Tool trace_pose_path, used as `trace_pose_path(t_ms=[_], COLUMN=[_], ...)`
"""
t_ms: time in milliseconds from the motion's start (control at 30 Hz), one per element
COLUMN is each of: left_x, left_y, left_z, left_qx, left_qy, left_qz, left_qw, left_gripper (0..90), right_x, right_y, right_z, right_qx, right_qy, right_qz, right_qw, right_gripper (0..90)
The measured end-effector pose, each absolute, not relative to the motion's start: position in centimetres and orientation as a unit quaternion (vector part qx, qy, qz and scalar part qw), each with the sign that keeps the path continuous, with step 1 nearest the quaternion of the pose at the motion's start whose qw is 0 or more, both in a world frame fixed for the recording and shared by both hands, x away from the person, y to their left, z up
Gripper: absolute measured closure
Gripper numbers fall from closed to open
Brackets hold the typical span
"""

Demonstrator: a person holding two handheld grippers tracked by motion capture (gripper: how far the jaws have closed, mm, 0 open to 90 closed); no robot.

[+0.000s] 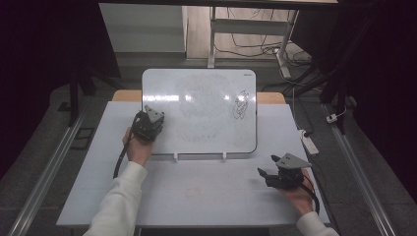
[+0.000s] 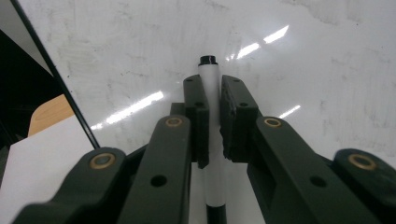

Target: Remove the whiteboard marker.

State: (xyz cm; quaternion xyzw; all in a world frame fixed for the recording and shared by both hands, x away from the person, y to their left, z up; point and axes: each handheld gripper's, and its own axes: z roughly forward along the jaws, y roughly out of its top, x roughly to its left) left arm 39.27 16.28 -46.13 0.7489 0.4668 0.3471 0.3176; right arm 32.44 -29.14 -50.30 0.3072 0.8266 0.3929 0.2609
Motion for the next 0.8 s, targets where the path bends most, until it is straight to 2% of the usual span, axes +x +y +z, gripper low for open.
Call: trace_pose_path(t_ms=[300, 600, 700, 800], left_x=[38.6, 36.5, 35.5, 35.2], left_y=[16.4, 17.1, 17.1, 17.0], left_z=[-45.6, -43.4, -42.5, -42.1], left_qx=[0.753, 0.741, 0.733, 0.732], left_qy=[0.455, 0.427, 0.411, 0.397], left_qz=[0.342, 0.312, 0.273, 0.253], left_qw=[0.331, 0.414, 0.468, 0.493], left_gripper=[81.7, 81.7, 81.7, 81.7], right_x=[32.4, 32.3, 32.4, 32.4], right_y=[-29.0, -29.2, -28.9, -28.7], right_z=[-50.3, -49.9, -49.9, -49.9], right_qx=[0.304, 0.307, 0.310, 0.305], right_qy=[0.826, 0.813, 0.812, 0.813], right_qz=[0.397, 0.431, 0.439, 0.442], right_qw=[0.260, 0.242, 0.226, 0.223], right_gripper=[28.2, 28.1, 27.9, 27.1])
